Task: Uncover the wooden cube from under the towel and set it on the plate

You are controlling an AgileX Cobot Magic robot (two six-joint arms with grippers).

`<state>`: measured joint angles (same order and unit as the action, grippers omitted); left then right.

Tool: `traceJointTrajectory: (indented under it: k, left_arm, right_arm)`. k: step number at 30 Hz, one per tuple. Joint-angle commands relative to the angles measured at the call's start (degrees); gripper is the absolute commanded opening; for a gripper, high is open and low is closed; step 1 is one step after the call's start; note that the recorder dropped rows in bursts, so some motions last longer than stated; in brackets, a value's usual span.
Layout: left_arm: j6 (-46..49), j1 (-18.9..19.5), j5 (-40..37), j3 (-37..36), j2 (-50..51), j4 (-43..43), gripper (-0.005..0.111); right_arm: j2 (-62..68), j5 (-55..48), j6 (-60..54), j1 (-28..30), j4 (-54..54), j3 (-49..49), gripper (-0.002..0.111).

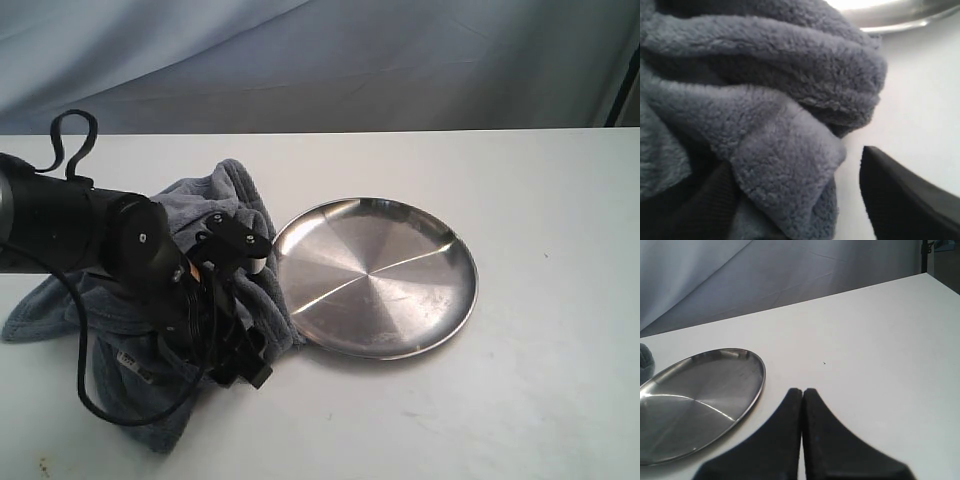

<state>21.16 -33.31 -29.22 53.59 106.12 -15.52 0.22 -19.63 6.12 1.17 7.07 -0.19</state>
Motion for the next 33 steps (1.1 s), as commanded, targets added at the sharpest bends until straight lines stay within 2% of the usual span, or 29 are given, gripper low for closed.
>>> traceJointTrajectory:
  k: [1,9,10,17,25,33]
  left_arm:
    - [0.51,-0.32,0.96,-0.21,0.85,-0.43,0.045]
    - [0.27,-0.32,0.84,-0.21,0.93,-0.43,0.002]
    - [0.27,-0.32,0.73,-0.21,0.81,-0.43,0.000]
    - [-0.16,-0.32,-1.09,0.06,-1.92,-0.58,0.000]
    - [-0.16,-0.32,-0.99,0.06,-10.05,-0.58,0.000]
    - [-3.20,-0.32,2.98,0.06,-18.78,-0.58,0.000]
  right_arm:
    - [-0.22,0.13,-0.04,0.18,-0.84,0.19,0.000]
    - [-0.22,0.13,-0.04,0.18,-0.84,0.19,0.000]
    - [-0.22,0.13,-0.04,0.18,-0.84,0.19,0.000]
    - [-0.22,0.13,-0.04,0.18,-0.84,0.19,0.000]
    - [-0.22,0.13,-0.04,0.18,-0.84,0.19,0.000]
    - [-0.22,0.13,-0.04,0.18,-0.84,0.19,0.000]
